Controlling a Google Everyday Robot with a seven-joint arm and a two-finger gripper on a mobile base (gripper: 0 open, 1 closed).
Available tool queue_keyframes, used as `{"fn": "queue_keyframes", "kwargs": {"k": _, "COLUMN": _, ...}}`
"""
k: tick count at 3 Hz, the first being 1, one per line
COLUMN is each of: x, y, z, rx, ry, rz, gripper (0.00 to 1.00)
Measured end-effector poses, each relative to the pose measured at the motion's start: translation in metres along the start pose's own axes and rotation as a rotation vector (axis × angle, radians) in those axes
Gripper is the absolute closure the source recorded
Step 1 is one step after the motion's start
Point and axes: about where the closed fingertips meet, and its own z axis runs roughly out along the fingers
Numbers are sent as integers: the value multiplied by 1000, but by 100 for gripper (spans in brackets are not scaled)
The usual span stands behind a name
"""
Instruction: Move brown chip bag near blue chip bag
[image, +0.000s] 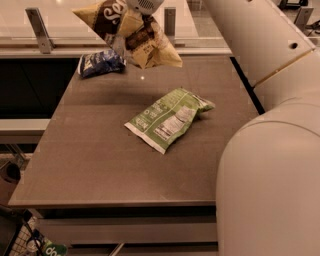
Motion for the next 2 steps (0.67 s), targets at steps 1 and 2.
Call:
{"fn": "queue_keyframes", "kwargs": {"k": 1, "x": -1, "y": 0, "z": -1, "rx": 85, "ry": -26, "rz": -5, "gripper": 100}}
{"fn": "queue_keyframes", "kwargs": {"k": 2, "x": -5, "y": 12, "z": 15, "rx": 157, "ry": -32, "rz": -14, "gripper": 100}}
